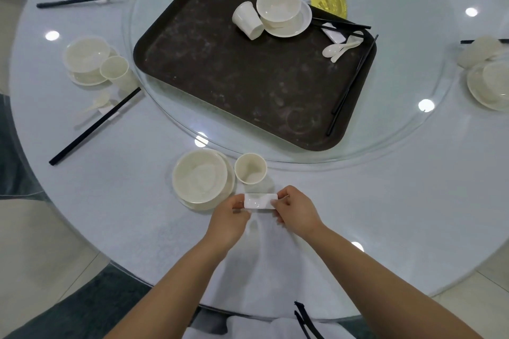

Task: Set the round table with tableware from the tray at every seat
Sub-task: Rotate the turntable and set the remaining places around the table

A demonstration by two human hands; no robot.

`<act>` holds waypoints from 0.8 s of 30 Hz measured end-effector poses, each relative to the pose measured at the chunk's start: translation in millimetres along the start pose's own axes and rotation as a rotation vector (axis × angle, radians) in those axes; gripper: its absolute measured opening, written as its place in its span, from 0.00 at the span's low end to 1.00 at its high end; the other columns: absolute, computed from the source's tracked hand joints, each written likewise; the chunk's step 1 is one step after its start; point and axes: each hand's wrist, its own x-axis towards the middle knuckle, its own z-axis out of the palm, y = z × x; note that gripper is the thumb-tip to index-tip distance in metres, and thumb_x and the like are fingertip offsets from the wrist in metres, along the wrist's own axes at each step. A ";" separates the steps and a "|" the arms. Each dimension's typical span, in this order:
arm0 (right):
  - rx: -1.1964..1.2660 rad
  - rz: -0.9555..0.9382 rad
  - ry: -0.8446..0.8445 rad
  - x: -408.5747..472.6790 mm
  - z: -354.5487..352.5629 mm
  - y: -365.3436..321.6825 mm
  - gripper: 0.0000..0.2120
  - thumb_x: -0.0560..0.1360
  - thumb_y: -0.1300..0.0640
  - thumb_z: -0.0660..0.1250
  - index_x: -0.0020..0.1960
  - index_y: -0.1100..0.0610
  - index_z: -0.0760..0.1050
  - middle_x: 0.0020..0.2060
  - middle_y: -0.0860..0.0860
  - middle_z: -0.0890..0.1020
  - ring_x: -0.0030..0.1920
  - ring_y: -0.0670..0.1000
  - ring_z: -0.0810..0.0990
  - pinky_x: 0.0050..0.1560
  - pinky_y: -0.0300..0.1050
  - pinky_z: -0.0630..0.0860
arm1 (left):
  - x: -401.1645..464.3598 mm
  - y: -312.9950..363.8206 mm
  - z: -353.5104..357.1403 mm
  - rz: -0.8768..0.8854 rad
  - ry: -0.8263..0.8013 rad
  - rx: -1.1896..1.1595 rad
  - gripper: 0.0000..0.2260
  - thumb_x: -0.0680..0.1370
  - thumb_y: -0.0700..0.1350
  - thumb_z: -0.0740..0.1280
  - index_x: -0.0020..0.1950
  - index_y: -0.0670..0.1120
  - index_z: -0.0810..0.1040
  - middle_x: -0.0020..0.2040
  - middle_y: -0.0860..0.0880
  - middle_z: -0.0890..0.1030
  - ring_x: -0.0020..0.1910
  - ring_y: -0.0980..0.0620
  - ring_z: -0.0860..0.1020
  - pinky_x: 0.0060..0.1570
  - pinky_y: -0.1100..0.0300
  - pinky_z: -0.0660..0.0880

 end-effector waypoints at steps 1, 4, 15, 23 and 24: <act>-0.016 -0.002 -0.002 0.5 -0.3 0.6 0.04 0.78 0.54 0.64 0.45 0.52 0.71 0.33 0.48 0.83 0.28 0.43 0.79 0.37 0.41 0.78 | 1.0 -0.5 0.6 -0.002 0.006 0.023 0.12 0.78 0.38 0.65 0.50 0.57 0.79 0.47 0.59 0.82 0.46 0.60 0.79 0.39 0.69 0.71; -0.067 -0.012 -0.006 1.1 -0.4 0.7 0.05 0.78 0.52 0.64 0.45 0.51 0.71 0.32 0.48 0.82 0.30 0.44 0.81 0.39 0.42 0.79 | 2.7 -2.5 2.7 -0.019 0.020 0.044 0.13 0.77 0.37 0.64 0.56 0.52 0.80 0.49 0.55 0.82 0.48 0.57 0.79 0.41 0.67 0.72; -0.177 -0.008 0.052 0.9 -12.1 -4.4 0.08 0.79 0.47 0.62 0.49 0.52 0.71 0.39 0.50 0.83 0.40 0.50 0.82 0.45 0.45 0.79 | -0.5 4.2 -4.2 0.064 0.128 0.286 0.12 0.79 0.47 0.65 0.63 0.52 0.75 0.55 0.57 0.77 0.45 0.62 0.76 0.46 0.65 0.69; 0.049 -0.142 0.403 13.3 -82.6 -50.2 0.09 0.77 0.49 0.65 0.44 0.53 0.75 0.35 0.48 0.81 0.37 0.49 0.81 0.41 0.47 0.80 | -1.9 48.6 -23.0 0.195 0.196 0.139 0.05 0.78 0.46 0.67 0.46 0.57 0.80 0.43 0.56 0.83 0.42 0.56 0.81 0.46 0.60 0.77; 0.067 -0.155 0.459 19.6 -93.4 -55.9 0.07 0.78 0.50 0.65 0.45 0.53 0.76 0.37 0.48 0.81 0.38 0.50 0.81 0.43 0.48 0.80 | 0.0 55.9 -23.9 0.206 0.201 0.126 0.05 0.78 0.46 0.66 0.46 0.56 0.80 0.43 0.56 0.83 0.41 0.56 0.82 0.46 0.59 0.78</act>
